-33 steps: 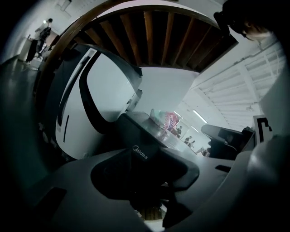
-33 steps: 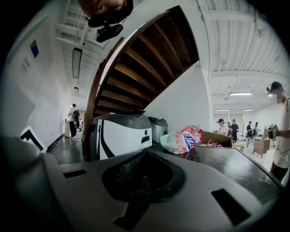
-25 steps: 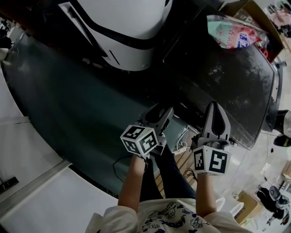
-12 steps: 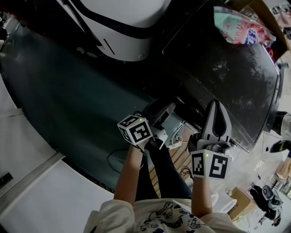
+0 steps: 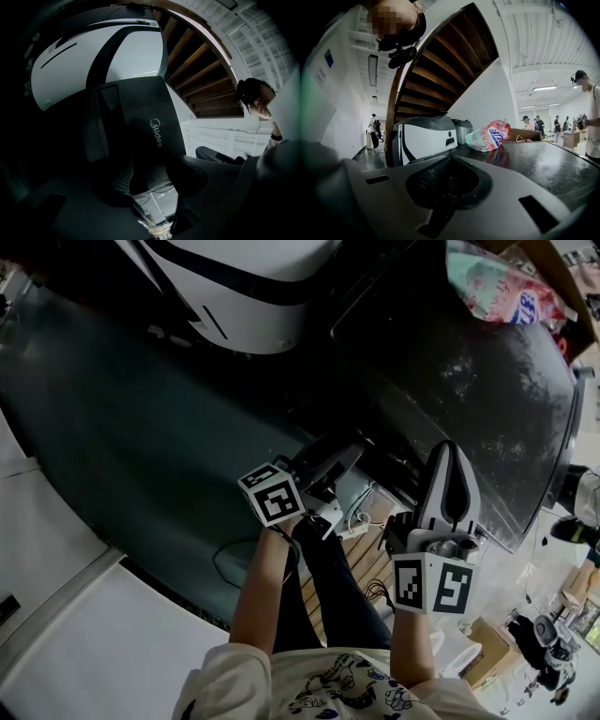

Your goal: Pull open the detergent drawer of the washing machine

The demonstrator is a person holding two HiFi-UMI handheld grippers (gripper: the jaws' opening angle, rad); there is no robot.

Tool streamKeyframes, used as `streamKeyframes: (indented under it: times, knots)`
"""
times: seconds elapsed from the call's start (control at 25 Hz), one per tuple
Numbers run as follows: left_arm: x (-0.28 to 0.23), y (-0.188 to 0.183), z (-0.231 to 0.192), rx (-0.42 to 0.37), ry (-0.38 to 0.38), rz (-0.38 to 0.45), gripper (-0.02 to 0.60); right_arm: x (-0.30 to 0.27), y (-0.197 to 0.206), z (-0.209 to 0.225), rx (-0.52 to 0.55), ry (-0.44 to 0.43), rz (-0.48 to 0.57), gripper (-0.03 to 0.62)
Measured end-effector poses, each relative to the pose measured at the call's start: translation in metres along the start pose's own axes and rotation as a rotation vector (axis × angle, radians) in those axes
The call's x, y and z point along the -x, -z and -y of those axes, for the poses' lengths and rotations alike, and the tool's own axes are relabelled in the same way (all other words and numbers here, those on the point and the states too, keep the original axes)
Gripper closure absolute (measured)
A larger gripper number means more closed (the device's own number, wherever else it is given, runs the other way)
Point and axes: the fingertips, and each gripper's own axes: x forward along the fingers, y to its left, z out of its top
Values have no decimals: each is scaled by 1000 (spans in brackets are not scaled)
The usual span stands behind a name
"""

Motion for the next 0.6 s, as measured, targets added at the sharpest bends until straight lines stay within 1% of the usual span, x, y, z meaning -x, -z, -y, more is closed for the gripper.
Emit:
streamKeyframes:
  times: [0.12, 0.4, 0.6]
  knots:
    - [-1, -2, 1, 27, 32, 17, 351, 0, 1, -1, -4, -3, -1, 583]
    - [-3, -6, 0, 53, 99, 25, 347, -2, 3, -2, -4, -7, -2, 583]
    - [-3, -9, -1, 89, 134, 49, 347, -1, 6, -1, -5, -9, -5, 583]
